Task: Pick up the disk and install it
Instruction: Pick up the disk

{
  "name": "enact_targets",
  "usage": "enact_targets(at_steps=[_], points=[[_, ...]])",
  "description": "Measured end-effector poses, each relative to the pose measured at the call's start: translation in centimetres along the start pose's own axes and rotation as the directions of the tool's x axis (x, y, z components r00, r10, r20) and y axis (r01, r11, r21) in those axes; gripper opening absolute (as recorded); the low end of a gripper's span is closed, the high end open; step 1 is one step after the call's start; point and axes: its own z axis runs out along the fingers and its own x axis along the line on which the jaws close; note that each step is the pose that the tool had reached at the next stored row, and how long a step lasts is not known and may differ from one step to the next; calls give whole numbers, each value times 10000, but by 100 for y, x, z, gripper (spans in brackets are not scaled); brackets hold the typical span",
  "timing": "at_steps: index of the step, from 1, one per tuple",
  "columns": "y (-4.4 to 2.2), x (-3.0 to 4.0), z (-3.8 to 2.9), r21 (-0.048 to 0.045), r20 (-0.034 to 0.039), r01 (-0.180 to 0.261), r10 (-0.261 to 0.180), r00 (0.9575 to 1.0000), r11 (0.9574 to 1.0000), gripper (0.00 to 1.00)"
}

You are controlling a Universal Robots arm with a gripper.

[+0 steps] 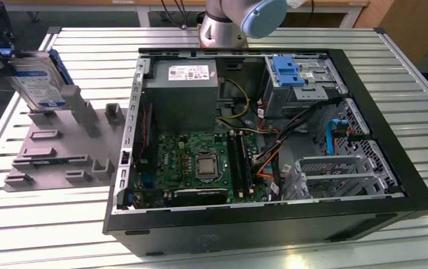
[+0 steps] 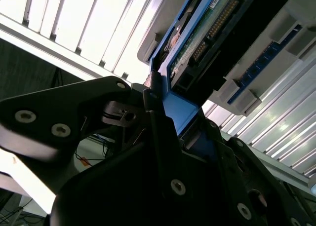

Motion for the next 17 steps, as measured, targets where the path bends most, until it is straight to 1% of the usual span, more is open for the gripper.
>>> enact_targets(at_steps=[6,10,17], points=[[1,-1,-41,-1,-1,0,0,10000,10000,36],[3,-2,-90,-1,-1,0,0,10000,10000,36],[4,-3,-129,-2,-1,0,0,10000,10000,36]])
